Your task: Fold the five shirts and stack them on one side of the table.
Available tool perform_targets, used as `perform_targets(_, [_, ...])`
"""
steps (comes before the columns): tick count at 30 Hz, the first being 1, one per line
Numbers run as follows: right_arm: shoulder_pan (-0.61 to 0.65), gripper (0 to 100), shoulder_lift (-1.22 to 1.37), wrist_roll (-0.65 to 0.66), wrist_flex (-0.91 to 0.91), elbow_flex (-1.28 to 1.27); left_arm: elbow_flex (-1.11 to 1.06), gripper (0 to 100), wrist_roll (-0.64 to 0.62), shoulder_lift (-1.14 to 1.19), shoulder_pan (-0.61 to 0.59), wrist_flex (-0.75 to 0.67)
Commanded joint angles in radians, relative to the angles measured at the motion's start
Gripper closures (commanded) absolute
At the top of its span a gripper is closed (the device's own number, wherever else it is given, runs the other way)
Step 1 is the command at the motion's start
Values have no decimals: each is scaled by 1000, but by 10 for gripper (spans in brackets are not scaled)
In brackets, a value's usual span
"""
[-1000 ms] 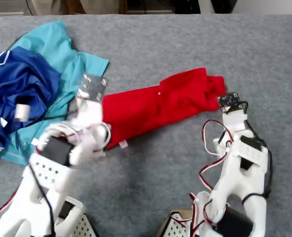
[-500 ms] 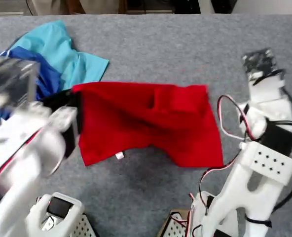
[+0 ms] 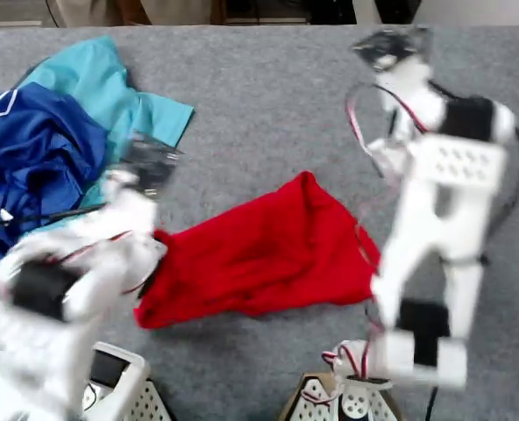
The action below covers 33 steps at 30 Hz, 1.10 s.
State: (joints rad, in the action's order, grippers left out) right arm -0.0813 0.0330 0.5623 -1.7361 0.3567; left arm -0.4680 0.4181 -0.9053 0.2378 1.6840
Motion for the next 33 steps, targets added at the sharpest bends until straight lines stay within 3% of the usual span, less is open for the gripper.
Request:
perform_targets(1, [108, 846, 147, -21, -52, 156, -347, 981, 92, -15, -78, -121])
perform_targets(7, [364, 846, 145, -15, -51, 33, -519, 981, 155, -15, -322, -227])
perform_targets(14, [588, 846, 157, -29, -46, -68, -526, 981, 196, -15, -442, -186])
perform_targets(21, [619, 843, 361, -161, -43, 41, -528, 981, 193, -15, -445, -187])
perform_targets(33, [624, 843, 618, -213, -48, 197, -528, 981, 193, -15, -440, -189])
